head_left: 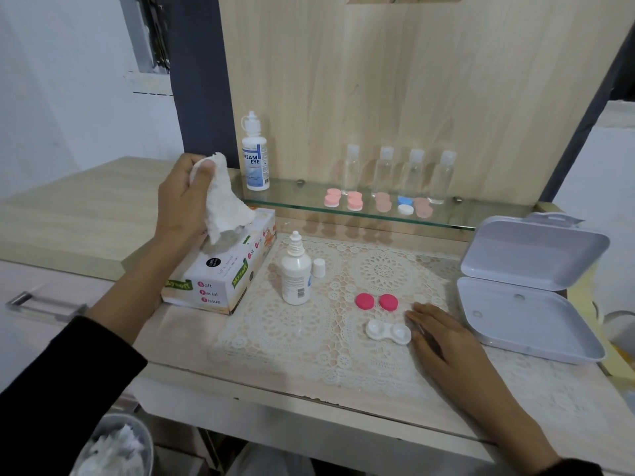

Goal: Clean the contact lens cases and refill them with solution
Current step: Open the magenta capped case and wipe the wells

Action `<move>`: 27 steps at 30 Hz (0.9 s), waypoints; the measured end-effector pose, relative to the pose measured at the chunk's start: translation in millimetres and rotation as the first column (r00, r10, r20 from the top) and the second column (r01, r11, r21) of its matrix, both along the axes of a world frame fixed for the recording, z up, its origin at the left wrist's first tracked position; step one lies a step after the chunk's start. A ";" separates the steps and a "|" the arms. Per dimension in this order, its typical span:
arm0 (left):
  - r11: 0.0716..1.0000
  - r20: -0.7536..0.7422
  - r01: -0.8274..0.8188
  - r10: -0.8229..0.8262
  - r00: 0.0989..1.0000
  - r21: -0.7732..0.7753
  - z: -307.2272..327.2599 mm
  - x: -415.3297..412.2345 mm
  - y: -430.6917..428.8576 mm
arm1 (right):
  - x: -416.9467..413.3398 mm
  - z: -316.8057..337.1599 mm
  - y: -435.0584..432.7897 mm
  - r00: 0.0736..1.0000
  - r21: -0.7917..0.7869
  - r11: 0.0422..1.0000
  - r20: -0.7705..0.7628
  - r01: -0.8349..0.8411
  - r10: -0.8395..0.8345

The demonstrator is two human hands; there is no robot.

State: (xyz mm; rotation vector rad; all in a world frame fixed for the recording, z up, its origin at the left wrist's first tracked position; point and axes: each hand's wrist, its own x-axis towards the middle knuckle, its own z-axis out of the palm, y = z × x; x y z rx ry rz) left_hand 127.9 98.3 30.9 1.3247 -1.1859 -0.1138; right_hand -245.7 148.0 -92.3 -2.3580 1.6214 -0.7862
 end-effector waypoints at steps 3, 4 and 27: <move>0.997 -0.071 0.073 -0.073 0.995 -0.003 8.7 -7.7 2.8 | -0.6 -0.5 -0.2 1.000 0.002 1.000 -0.001 -0.002 0.002; 0.995 -0.094 0.095 -0.096 0.991 -0.013 10.7 -11.1 3.3 | -0.4 -0.5 -0.3 1.000 0.004 1.000 0.002 -0.004 0.004; 0.731 0.041 0.639 -0.665 0.746 0.237 -58.3 -152.0 42.2 | 2.6 12.2 4.3 0.986 -0.054 0.987 0.056 -0.152 0.155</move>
